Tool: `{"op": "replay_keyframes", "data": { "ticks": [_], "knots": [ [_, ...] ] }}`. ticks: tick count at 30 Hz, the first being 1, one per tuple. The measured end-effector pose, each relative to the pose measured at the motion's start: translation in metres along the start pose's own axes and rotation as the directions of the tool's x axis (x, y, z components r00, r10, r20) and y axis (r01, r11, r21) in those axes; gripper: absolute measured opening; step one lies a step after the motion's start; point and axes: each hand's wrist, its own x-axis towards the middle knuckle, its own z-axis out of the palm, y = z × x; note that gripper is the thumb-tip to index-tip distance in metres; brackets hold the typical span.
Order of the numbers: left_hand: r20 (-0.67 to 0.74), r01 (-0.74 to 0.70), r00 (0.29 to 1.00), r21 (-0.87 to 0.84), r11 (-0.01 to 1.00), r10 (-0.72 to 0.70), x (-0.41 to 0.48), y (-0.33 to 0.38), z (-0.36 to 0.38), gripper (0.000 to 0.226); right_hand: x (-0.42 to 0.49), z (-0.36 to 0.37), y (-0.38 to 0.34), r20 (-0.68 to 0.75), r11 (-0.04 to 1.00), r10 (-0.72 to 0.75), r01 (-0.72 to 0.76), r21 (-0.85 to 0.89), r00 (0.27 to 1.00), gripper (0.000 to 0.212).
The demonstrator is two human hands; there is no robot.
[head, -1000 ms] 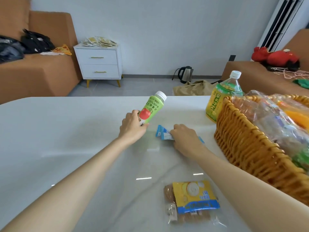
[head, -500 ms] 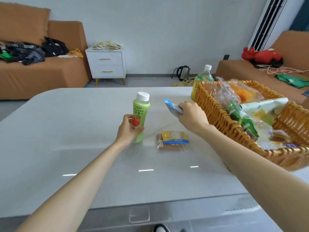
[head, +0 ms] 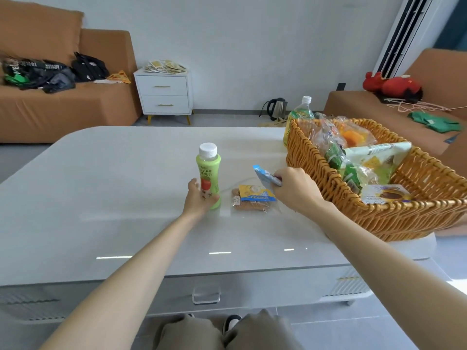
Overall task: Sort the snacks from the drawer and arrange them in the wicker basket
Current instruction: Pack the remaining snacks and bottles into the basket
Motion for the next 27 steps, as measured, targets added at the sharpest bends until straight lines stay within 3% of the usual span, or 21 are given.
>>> {"op": "replay_keyframes", "data": {
  "ticks": [2, 3, 6, 9, 14, 17, 19, 23, 27],
  "knots": [
    [-0.119, 0.003, 0.993, 0.013, 1.000, -0.002, -0.011, -0.001, 0.002, 0.095, -0.007, -0.001, 0.004, 0.004, 0.999, -0.022, 0.022, -0.029, 1.000, 0.016],
    [-0.190, -0.035, 0.981, 0.033, 0.999, 0.041, -0.018, -0.001, 0.004, 0.094, -0.011, 0.000, 0.006, 0.013, 0.998, -0.037, 0.037, -0.047, 0.999, 0.017],
    [-0.341, -0.264, 0.887, 0.178, 0.948, 0.311, -0.039, -0.002, 0.005, 0.065, -0.025, 0.008, 0.011, 0.061, 0.990, -0.078, 0.084, -0.116, 0.995, 0.014],
    [-0.248, -0.483, 0.800, 0.276, 0.831, 0.547, -0.054, -0.004, 0.006, 0.045, -0.039, 0.025, 0.017, 0.155, 0.990, -0.077, 0.095, -0.108, 0.985, 0.012],
    [0.034, -0.584, 0.793, 0.325, 0.744, 0.608, -0.053, 0.005, 0.020, 0.029, -0.049, 0.046, 0.030, 0.403, 0.995, -0.094, 0.082, 0.048, 0.911, 0.028],
    [0.167, -0.607, 0.790, 0.353, 0.712, 0.590, -0.034, 0.016, 0.035, 0.028, -0.044, 0.044, 0.036, 0.416, 0.997, -0.065, 0.078, -0.015, 0.907, 0.076],
    [0.242, -0.588, 0.807, 0.409, 0.698, 0.538, -0.018, 0.024, 0.046, 0.030, -0.041, 0.045, 0.035, 0.433, 0.998, -0.056, 0.060, 0.004, 0.899, 0.085],
    [0.410, -0.513, 0.856, 0.587, 0.626, 0.315, 0.020, 0.037, 0.065, 0.043, -0.033, 0.053, 0.029, 0.493, 0.988, -0.006, -0.071, 0.138, 0.870, 0.073],
    [0.525, -0.475, 0.850, 0.735, 0.484, 0.038, 0.051, 0.038, 0.080, 0.058, -0.026, 0.059, 0.035, 0.544, 0.982, -0.003, -0.099, 0.158, 0.839, 0.052]
  ]
}}
